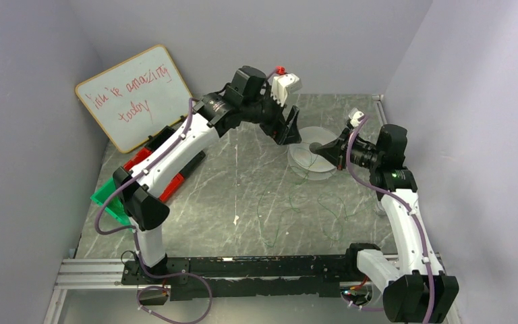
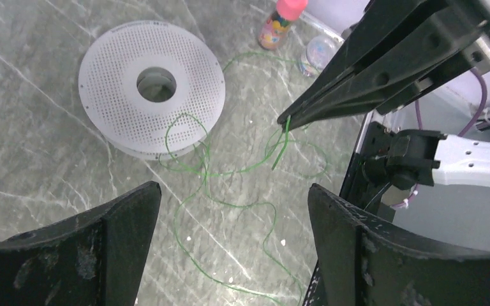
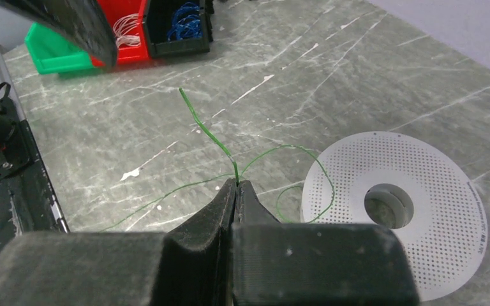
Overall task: Wrap the cables
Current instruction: Pick up the cable at the center of the board, then pick up the cable reel from the center of the board.
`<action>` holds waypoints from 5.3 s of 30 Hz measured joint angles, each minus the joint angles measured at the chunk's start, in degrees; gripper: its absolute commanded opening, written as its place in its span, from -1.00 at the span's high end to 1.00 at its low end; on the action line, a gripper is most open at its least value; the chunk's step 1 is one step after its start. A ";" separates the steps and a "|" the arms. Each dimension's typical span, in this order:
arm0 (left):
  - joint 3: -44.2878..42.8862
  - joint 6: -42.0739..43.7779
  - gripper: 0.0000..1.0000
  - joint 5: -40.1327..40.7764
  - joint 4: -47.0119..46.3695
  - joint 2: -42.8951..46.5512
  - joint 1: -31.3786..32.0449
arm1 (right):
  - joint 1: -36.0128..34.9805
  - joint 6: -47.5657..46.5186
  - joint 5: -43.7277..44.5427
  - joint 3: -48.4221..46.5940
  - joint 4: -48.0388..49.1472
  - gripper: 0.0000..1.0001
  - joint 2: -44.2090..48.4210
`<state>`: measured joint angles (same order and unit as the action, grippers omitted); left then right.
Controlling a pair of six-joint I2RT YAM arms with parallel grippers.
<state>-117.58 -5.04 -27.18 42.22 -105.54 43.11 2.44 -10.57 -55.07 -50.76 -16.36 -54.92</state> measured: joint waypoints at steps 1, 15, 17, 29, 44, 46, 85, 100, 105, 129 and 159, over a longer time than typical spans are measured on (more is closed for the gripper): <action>-0.52 -0.31 -0.73 0.02 -0.20 -0.02 0.07 | 0.00 -0.13 -0.26 0.00 -0.20 1.00 -0.20; -3.63 2.75 -0.15 4.22 0.81 -4.35 5.22 | -0.83 -0.26 -4.42 -0.02 -0.81 1.00 -1.75; -3.69 5.05 0.05 7.89 1.38 -4.68 7.30 | -0.94 -0.11 -4.57 -0.02 -0.81 1.00 -2.16; -3.74 12.15 0.50 23.10 1.88 -4.83 13.09 | -1.90 0.59 -4.22 -0.04 -0.76 1.00 -3.06; -3.56 13.14 0.45 27.02 1.88 -4.83 13.70 | -1.90 3.37 -2.19 -0.02 0.55 1.00 -3.06; -3.56 13.20 0.45 26.75 1.90 -4.83 13.73 | -1.90 3.61 -2.08 -0.04 0.68 1.00 -3.06; -1.53 4.28 0.95 29.49 1.31 -4.92 14.47 | -1.90 7.13 -3.74 -0.02 3.61 1.00 -5.40; -2.58 0.96 0.95 28.41 1.79 -5.86 14.40 | -3.28 7.41 -4.02 -0.02 3.61 1.00 -5.40; -2.56 1.14 0.95 27.02 1.81 -5.86 14.34 | -3.28 7.48 -4.00 -0.02 3.61 1.00 -5.40; -2.12 2.84 -0.88 24.52 1.25 -2.27 7.78 | 7.54 9.18 -4.61 -0.02 4.22 1.00 -1.57; 24.00 51.17 -0.78 16.65 -31.26 -15.61 2.73 | 29.75 11.65 -11.30 -2.36 1.90 1.00 4.20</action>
<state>-93.58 46.13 -10.52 10.96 -121.14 45.84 32.18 1.08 -66.37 -53.12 -14.46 -50.72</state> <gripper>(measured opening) 0.894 0.010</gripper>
